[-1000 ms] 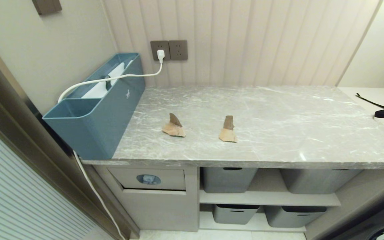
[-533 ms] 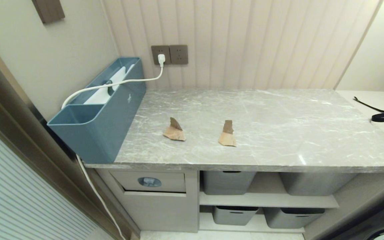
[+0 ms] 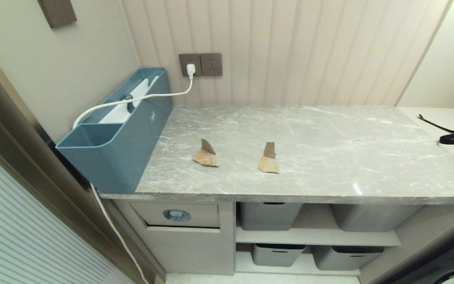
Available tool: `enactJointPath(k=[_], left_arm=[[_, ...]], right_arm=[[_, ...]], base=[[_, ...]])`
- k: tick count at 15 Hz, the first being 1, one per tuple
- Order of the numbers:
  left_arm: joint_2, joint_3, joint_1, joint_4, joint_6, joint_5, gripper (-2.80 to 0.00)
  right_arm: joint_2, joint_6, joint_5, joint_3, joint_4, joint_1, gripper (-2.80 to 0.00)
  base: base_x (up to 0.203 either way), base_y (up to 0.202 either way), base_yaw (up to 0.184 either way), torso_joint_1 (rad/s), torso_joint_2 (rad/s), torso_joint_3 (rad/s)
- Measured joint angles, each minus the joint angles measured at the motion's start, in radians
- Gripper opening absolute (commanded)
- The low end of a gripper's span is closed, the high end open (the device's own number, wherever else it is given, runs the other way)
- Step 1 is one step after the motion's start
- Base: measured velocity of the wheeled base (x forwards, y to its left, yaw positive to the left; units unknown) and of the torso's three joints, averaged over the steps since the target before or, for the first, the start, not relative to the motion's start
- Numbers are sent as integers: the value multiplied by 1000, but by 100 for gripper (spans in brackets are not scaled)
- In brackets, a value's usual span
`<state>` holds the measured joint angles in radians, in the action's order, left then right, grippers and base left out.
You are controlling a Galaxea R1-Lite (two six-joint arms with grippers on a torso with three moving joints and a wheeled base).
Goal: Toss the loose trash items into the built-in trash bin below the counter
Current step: Pick up the garbage
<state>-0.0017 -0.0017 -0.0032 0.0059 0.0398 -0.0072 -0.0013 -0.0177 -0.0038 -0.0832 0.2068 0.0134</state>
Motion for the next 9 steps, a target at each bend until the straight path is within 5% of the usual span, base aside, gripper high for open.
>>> enactJointPath(k=[9], left_arm=[[0,0,0,0,1,0,-280]], right_arm=[[0,0,2,0,-1,0,-280]], base=[[0,0,0,0,0,0]])
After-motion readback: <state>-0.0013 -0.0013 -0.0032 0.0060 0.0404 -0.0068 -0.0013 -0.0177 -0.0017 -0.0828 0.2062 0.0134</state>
